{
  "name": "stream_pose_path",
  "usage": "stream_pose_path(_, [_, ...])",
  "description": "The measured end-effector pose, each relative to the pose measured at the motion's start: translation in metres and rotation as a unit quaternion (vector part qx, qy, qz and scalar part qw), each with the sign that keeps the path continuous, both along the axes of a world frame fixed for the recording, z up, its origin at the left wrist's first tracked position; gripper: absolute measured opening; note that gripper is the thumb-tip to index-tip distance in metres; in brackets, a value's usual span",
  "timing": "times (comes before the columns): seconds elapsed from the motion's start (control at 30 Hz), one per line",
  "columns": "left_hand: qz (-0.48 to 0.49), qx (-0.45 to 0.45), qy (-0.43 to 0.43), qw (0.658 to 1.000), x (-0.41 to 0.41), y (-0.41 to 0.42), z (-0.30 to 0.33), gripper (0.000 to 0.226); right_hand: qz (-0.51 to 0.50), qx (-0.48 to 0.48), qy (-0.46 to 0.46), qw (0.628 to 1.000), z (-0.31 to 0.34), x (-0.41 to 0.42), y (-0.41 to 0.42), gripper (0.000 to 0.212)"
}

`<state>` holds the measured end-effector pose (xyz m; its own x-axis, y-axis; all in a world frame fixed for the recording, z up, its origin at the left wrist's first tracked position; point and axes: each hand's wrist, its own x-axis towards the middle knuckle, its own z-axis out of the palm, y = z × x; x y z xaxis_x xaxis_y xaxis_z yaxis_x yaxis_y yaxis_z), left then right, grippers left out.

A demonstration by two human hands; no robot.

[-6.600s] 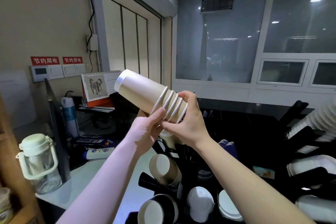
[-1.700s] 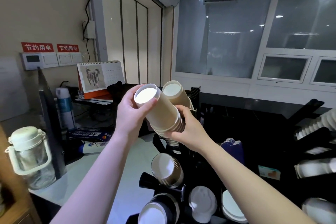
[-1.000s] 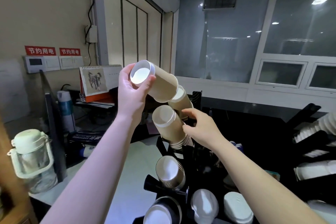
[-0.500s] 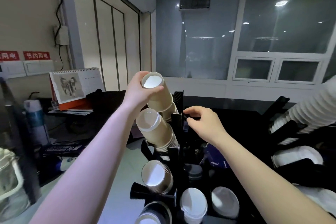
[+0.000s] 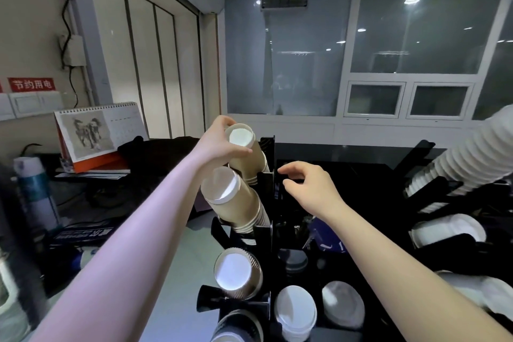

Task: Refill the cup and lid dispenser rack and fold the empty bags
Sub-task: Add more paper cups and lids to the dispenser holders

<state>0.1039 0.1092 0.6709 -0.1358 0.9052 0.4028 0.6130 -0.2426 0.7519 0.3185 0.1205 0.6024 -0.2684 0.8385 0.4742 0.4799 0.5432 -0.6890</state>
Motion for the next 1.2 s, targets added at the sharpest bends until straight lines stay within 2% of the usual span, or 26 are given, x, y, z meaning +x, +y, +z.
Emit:
stream_pose_path(0.17, [0.05,-0.043,0.081,0.994,-0.006,0.001,0.012,0.068,-0.004,-0.016,0.006,1.0,-0.005,-0.006,0.002,0.025])
stream_pose_path(0.33, [0.045,-0.012,0.104,0.993,-0.005,-0.006,0.001,0.074,-0.005,-0.022,0.011,1.0,-0.009,-0.018,-0.001,0.025])
stream_pose_path(0.47, [0.006,0.008,0.013,1.0,-0.017,-0.02,-0.018,0.087,-0.055,0.03,0.011,0.998,-0.013,-0.024,-0.006,0.024])
stream_pose_path(0.53, [-0.013,-0.002,-0.052,0.999,-0.022,-0.029,-0.029,0.083,-0.07,0.034,0.014,0.997,-0.016,-0.026,-0.009,0.019])
stream_pose_path(0.6, [-0.066,-0.021,-0.084,0.994,-0.023,-0.036,-0.04,0.074,-0.059,-0.02,0.015,0.998,-0.019,-0.032,-0.013,0.019])
stream_pose_path(0.7, [-0.116,-0.018,-0.123,0.985,-0.016,-0.044,-0.049,0.065,-0.009,-0.095,0.0,0.995,-0.026,-0.042,-0.02,0.035])
stream_pose_path(0.8, [-0.106,0.013,-0.095,0.99,-0.01,-0.045,-0.048,0.053,0.029,-0.099,0.001,0.995,-0.03,-0.049,-0.025,0.038])
stream_pose_path(0.9, [-0.106,0.005,-0.067,0.992,-0.006,-0.044,-0.046,0.053,0.011,-0.102,0.013,0.995,-0.029,-0.048,-0.025,0.028])
stream_pose_path(1.0, [-0.096,0.0,-0.11,0.989,-0.003,-0.045,-0.049,0.058,-0.114,-0.03,0.086,0.989,-0.024,-0.044,-0.025,0.015])
stream_pose_path(1.07, [-0.084,0.01,-0.131,0.988,-0.004,-0.047,-0.053,0.06,-0.157,0.052,0.124,0.978,-0.016,-0.041,-0.023,0.024])
stream_pose_path(1.13, [-0.074,0.021,-0.137,0.988,-0.005,-0.05,-0.057,0.063,-0.125,0.113,0.103,0.98,0.0,-0.041,-0.019,0.044])
stream_pose_path(1.2, [-0.074,0.027,-0.14,0.987,-0.007,-0.053,-0.059,0.065,-0.068,0.14,0.034,0.987,0.018,-0.047,-0.014,0.059])
